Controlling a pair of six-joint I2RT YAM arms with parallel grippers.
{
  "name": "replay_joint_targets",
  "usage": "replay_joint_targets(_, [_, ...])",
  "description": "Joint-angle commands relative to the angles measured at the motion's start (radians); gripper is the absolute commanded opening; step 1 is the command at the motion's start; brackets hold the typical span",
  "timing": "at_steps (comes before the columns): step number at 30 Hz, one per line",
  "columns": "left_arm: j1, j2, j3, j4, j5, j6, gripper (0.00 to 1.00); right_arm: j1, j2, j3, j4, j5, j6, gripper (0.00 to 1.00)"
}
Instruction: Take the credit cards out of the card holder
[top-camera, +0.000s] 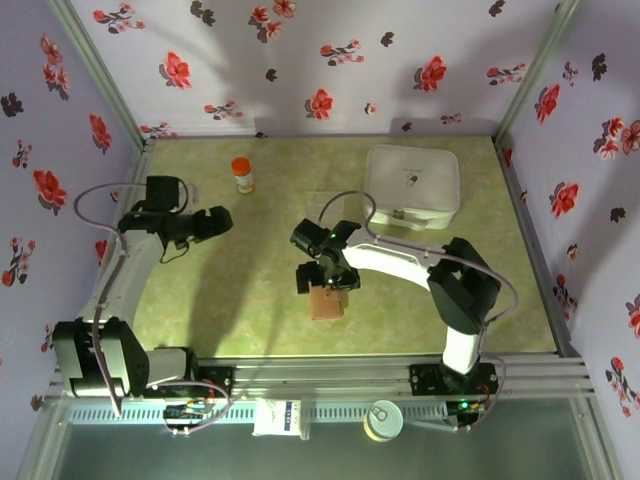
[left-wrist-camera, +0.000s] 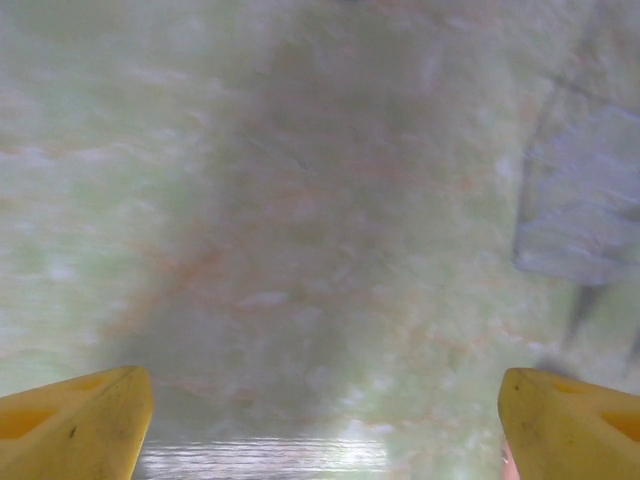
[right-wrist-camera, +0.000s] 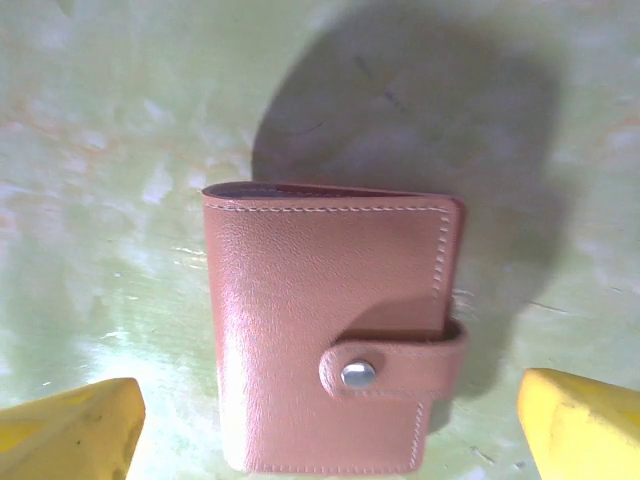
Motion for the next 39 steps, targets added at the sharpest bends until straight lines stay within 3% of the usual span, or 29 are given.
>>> replay_joint_targets(1, [-0.095, 0.009, -0.059, 0.077, 0.099, -0.145, 0.82, -0.011, -0.086, -0.040, -0.043, 0.086, 0.035, 0.90])
replay_joint_targets(9, [-0.359, 0.033, -0.256, 0.443, 0.146, -0.494, 0.48, -0.004, -0.085, -0.072, -0.008, 0.038, 0.026, 0.59])
replay_joint_targets(14, [-0.464, 0.079, -0.312, 0.570, 0.126, -0.590, 0.33, 0.020, -0.026, -0.040, -0.009, 0.027, 0.017, 0.48])
replay_joint_targets(27, [-0.587, 0.180, -0.353, 0.685, 0.097, -0.661, 0.11, 0.036, 0.065, -0.024, 0.022, -0.011, 0.022, 0.37])
replay_joint_targets(39, [-0.617, 0.203, -0.364, 0.698, 0.094, -0.677, 0.06, 0.040, 0.090, -0.014, 0.028, -0.018, 0.021, 0.38])
